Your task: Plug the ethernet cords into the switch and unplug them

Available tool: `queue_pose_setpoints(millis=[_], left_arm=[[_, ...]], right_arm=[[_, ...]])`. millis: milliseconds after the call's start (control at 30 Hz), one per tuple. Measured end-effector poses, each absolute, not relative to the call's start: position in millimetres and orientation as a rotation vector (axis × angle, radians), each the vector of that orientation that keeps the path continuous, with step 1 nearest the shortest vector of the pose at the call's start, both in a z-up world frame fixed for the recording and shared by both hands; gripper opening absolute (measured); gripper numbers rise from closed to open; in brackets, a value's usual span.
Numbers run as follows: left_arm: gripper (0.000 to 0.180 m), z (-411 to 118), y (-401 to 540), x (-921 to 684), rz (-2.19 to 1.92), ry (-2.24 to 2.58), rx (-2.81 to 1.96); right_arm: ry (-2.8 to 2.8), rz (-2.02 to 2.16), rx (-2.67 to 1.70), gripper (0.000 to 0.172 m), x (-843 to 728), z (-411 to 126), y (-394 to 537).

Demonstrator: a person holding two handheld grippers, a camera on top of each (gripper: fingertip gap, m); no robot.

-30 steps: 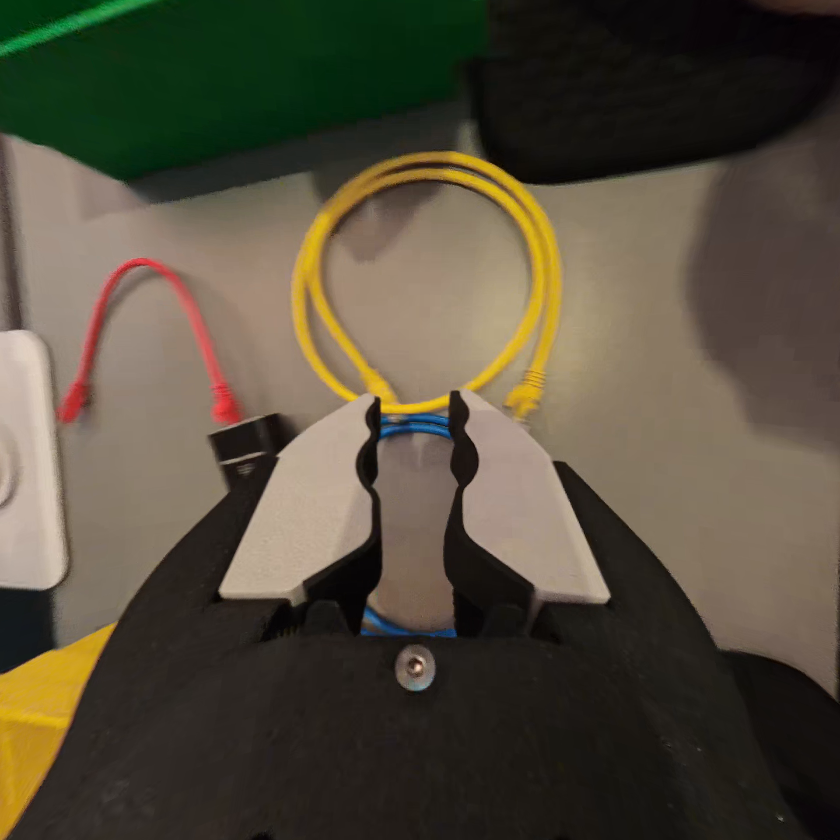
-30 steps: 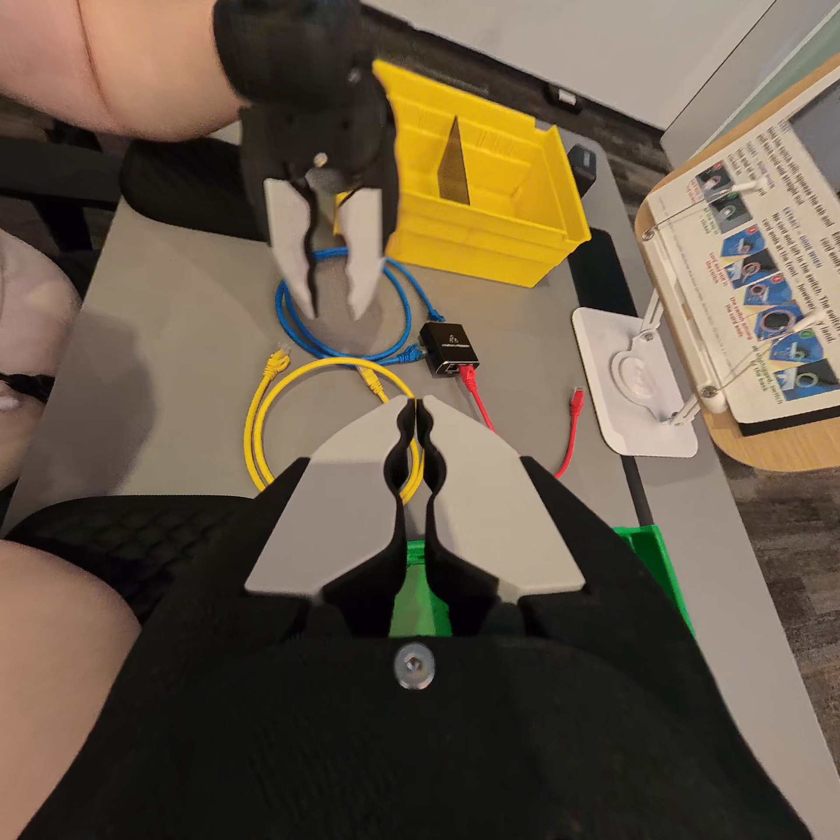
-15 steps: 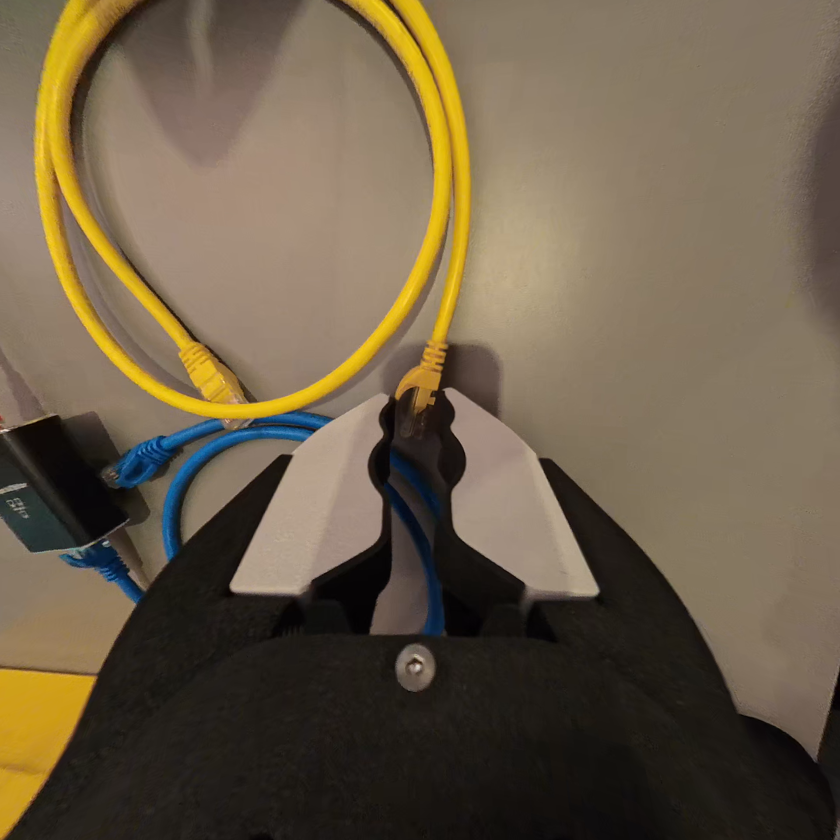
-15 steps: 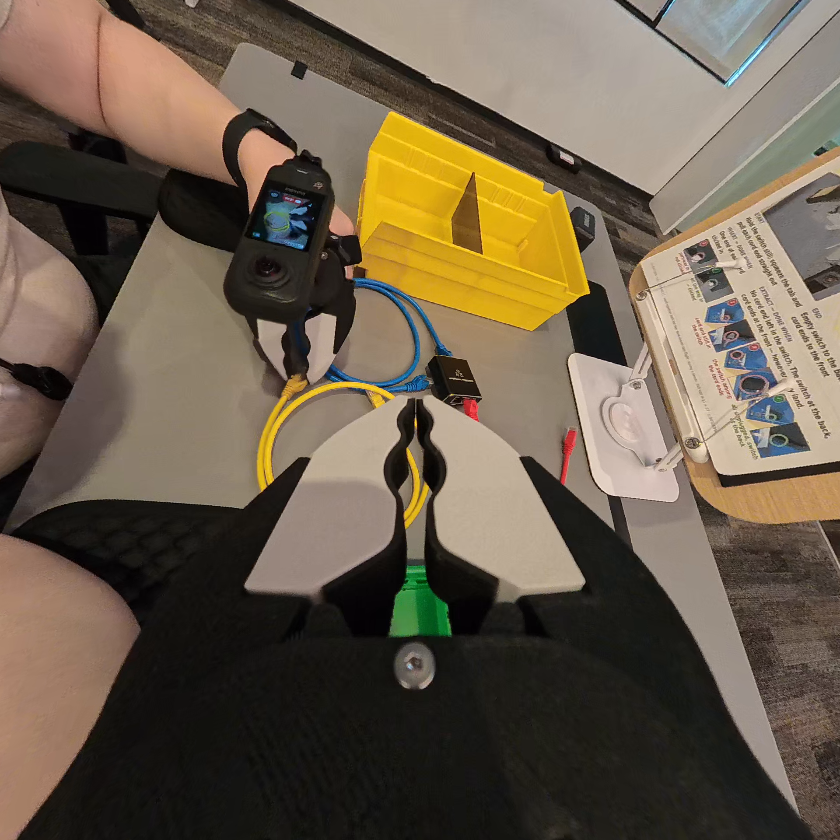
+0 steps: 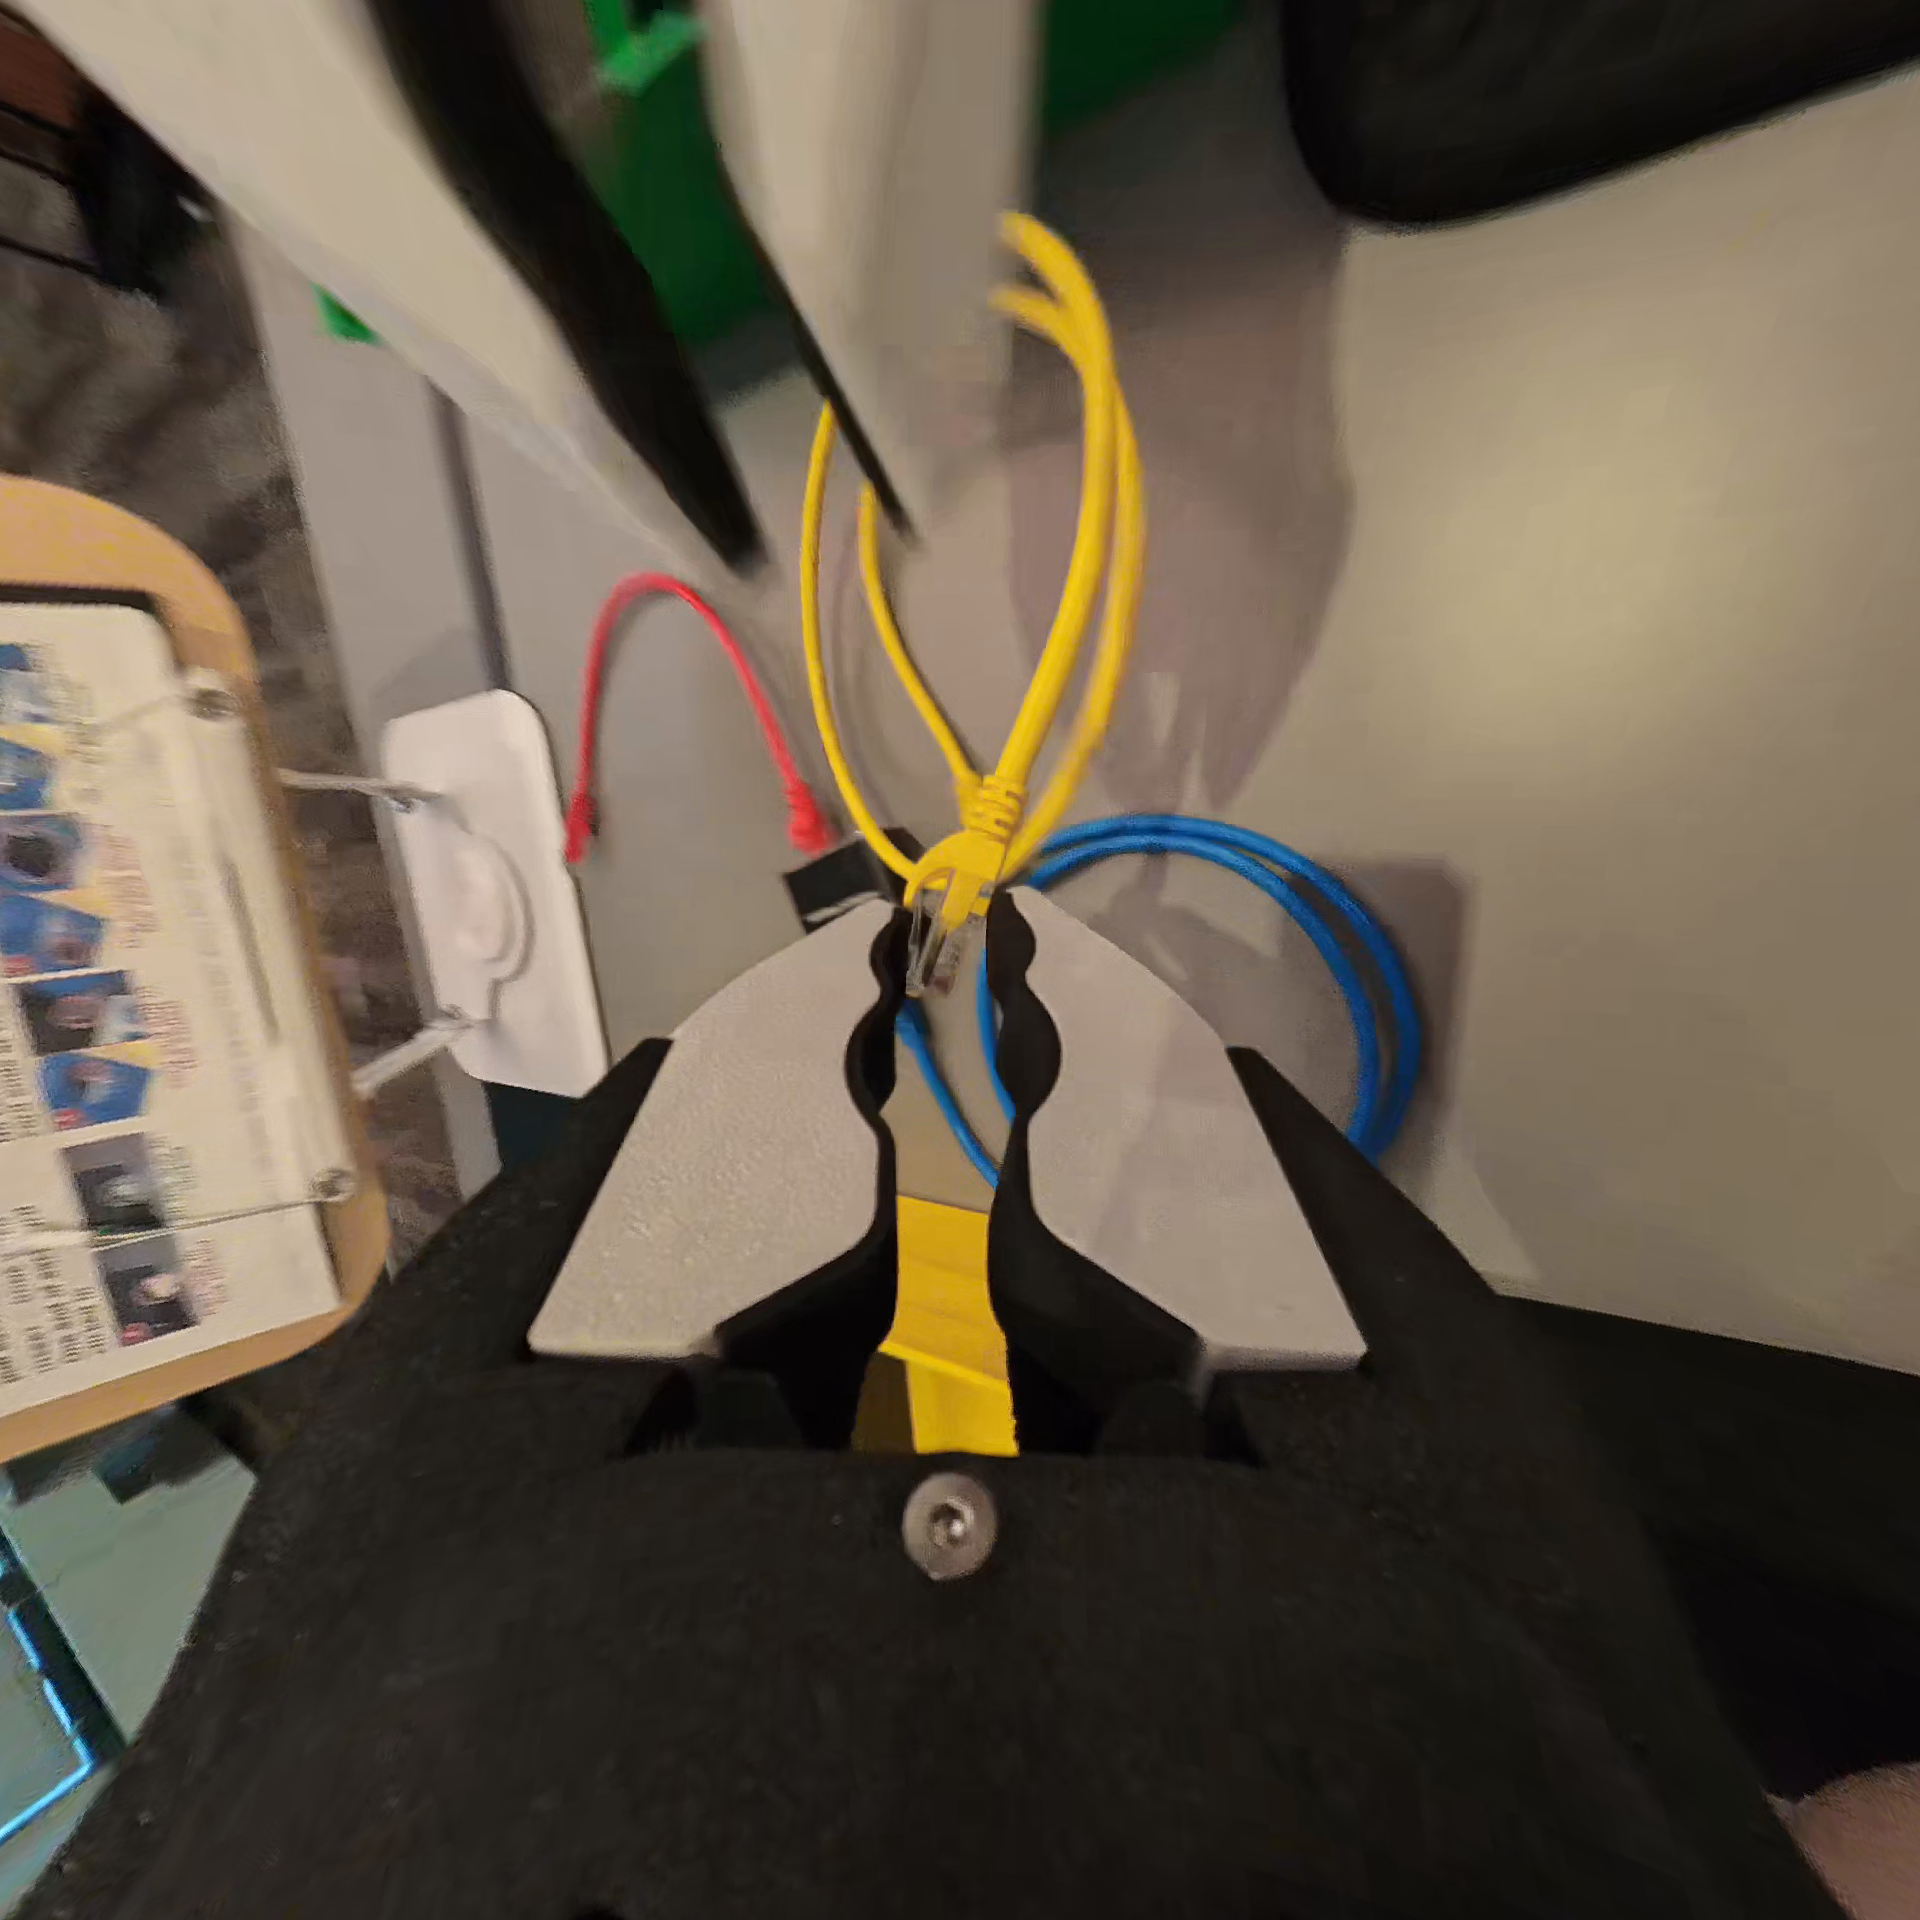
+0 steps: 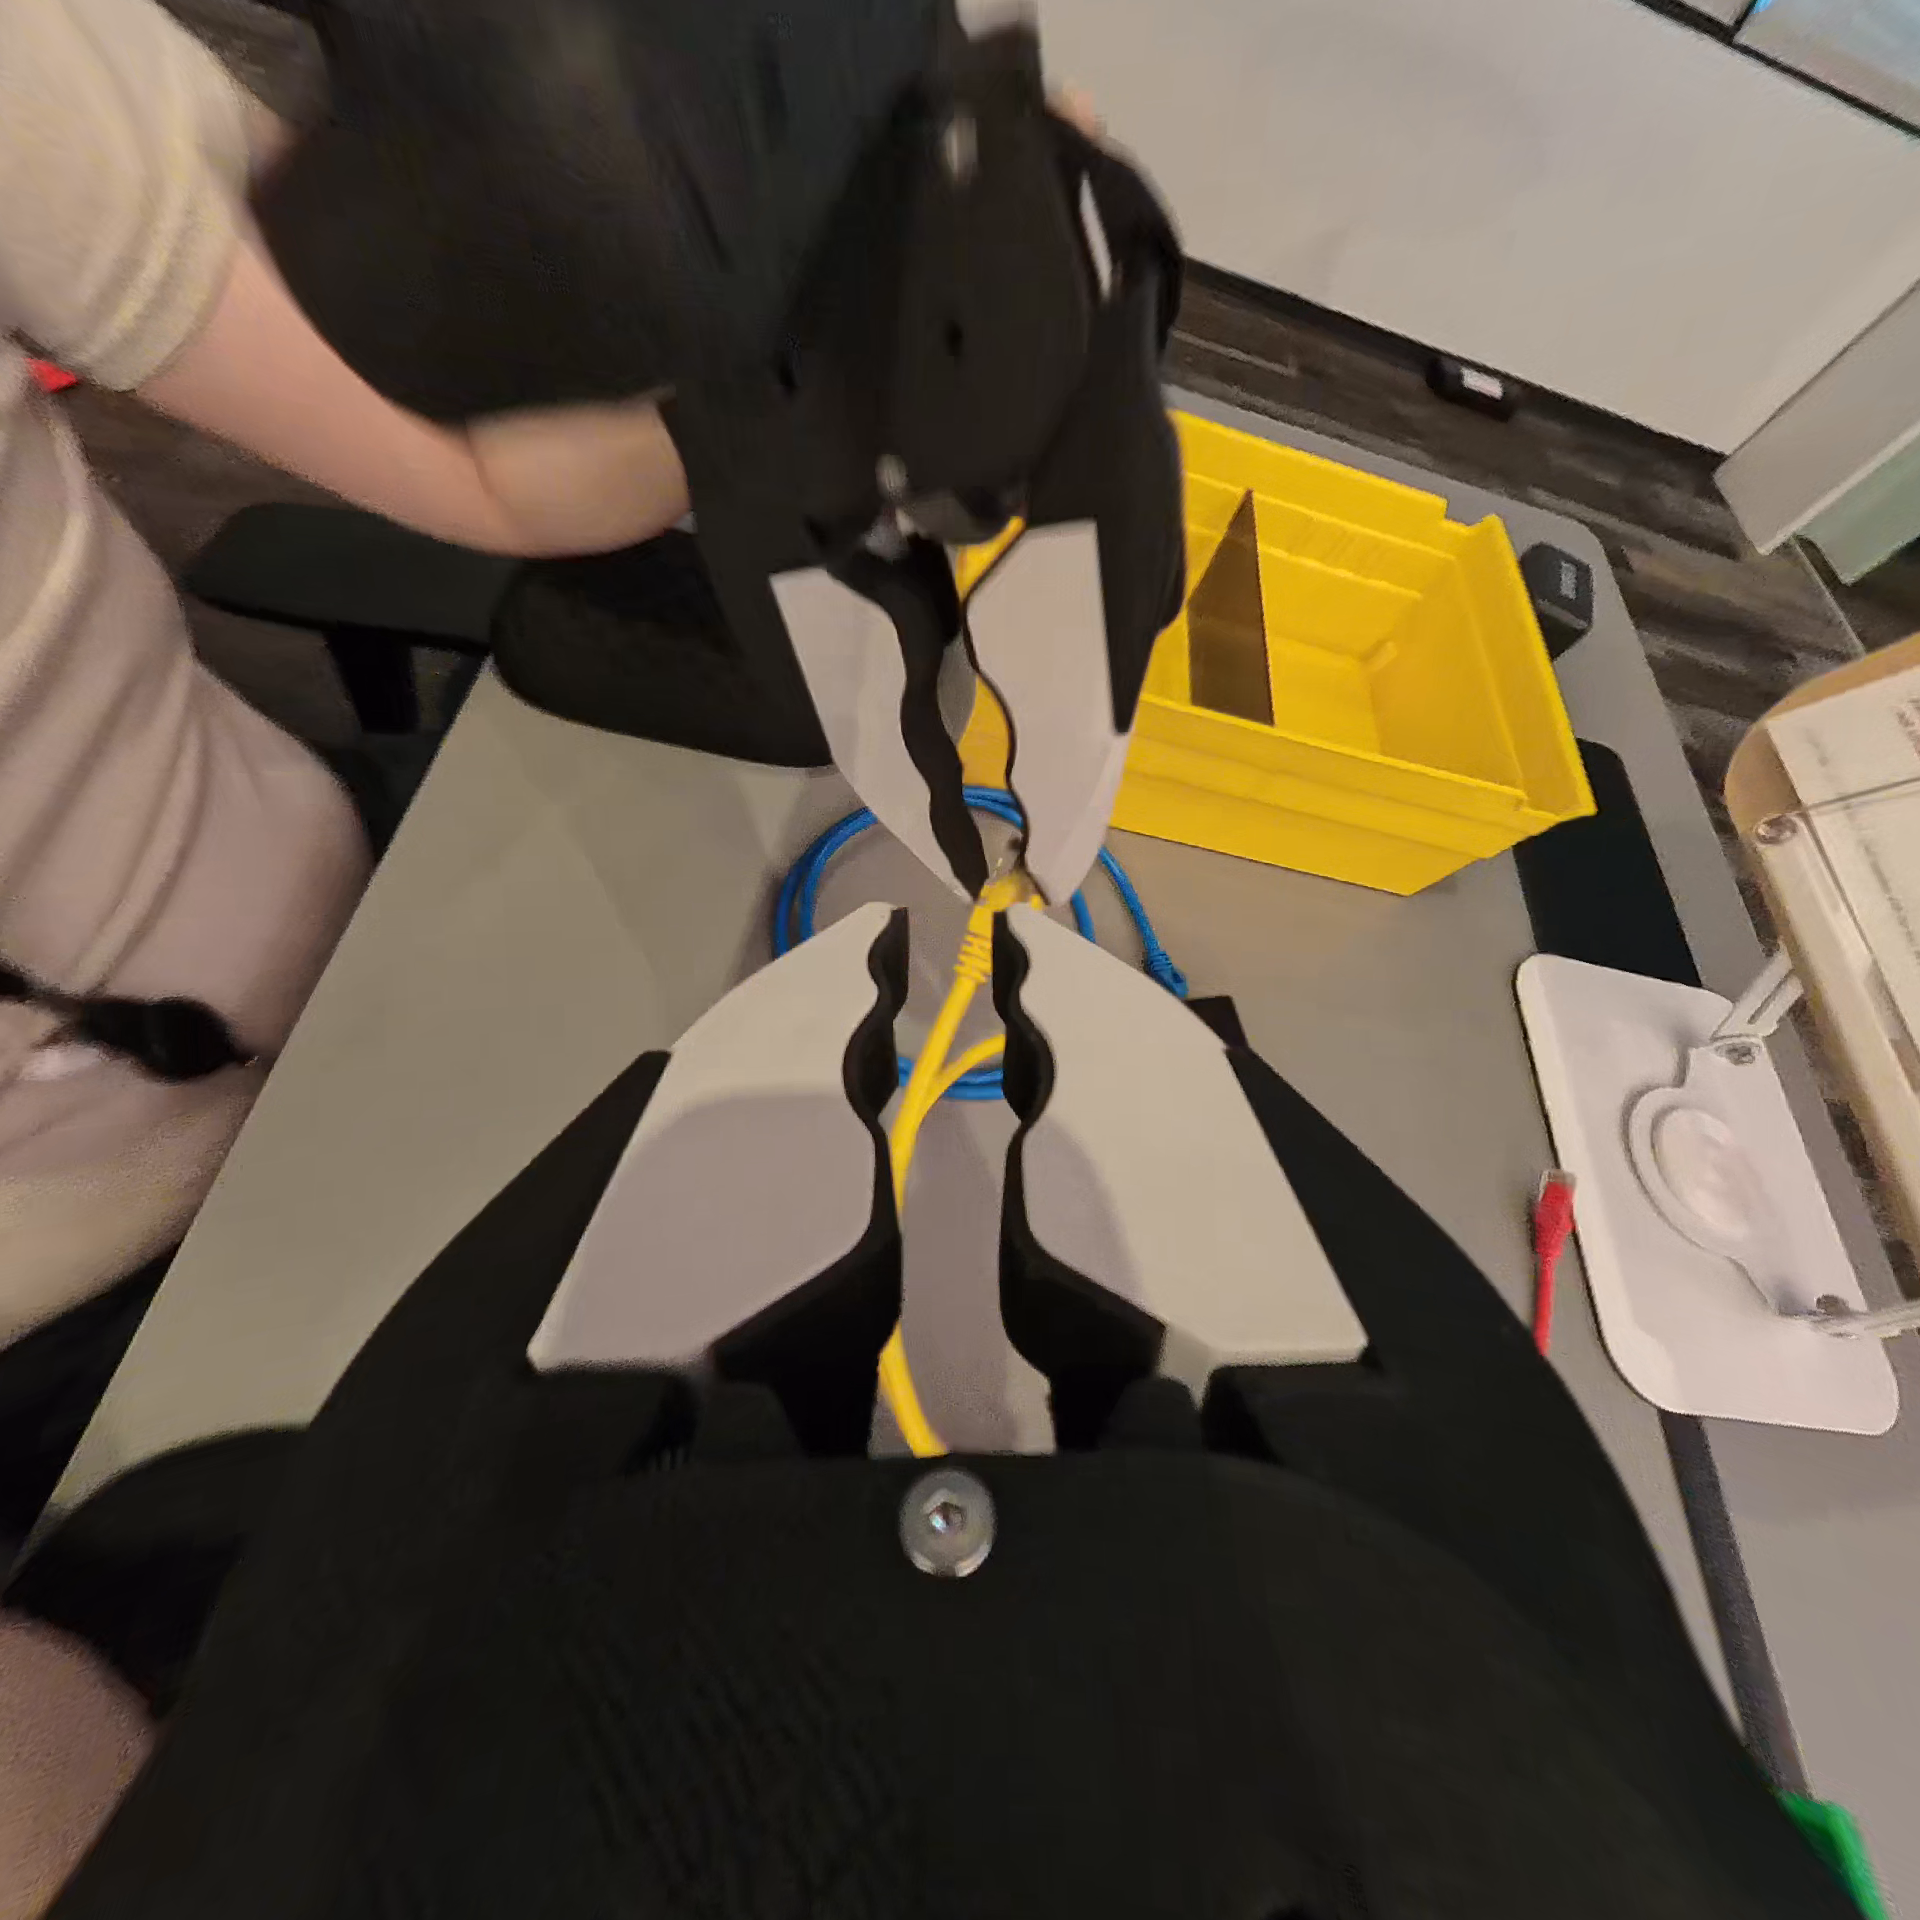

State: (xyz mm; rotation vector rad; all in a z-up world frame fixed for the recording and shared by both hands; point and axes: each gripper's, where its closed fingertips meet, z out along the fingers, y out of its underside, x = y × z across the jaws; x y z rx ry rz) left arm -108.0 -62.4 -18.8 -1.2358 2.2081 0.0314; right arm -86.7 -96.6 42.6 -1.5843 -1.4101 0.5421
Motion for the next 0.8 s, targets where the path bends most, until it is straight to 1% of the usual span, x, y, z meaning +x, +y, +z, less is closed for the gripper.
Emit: queue_pose_setpoints(millis=[133,267,300,333,367,467,500,567,633,667,733,800], left_arm=[[0.014,24,-52,-100,-0.043,2.107,-1.154],[0.014,40,-48,-100,-0.082,2.067,-1.101],[0.014,41,-46,-101,-0.087,2.051,-1.092],[0.014,42,-45,-101,-0.093,2.038,-1.080],[0.014,42,-46,-101,-0.106,2.033,-1.067],[0.015,50,-43,-100,-0.203,1.951,-1.108],[0.018,53,-45,-101,-0.288,1.938,-1.140],[0.035,62,-54,-104,-0.544,1.917,-1.191],[0.062,77,-65,-109,-0.855,1.875,-1.266],[0.067,86,-66,-112,-0.987,1.835,-1.307],[0.068,101,-64,-116,-1.182,1.738,-1.374],[0.068,106,-56,-120,-1.240,1.671,-1.417]], right_arm=[[-1.258,0.336,-1.581,0.019,-91,21,-67],[-1.077,0.365,-1.521,0.020,-78,27,-55],[-1.073,0.379,-1.534,0.019,-75,28,-55],[-1.092,0.404,-1.531,0.008,-76,29,-58],[-1.122,0.417,-1.539,0.006,-79,28,-62],[-1.168,0.231,-1.489,0.006,-77,39,-57],[-1.199,0.173,-1.451,0.006,-78,45,-57],[-1.237,0.055,-1.356,0.006,-81,61,-58],[-1.270,-0.057,-1.302,0.006,-82,76,-57],[-1.280,-0.110,-1.278,0.006,-82,84,-56],[-1.296,-0.185,-1.222,0.006,-83,102,-55],[-1.292,-0.222,-1.174,0.006,-84,121,-55]])
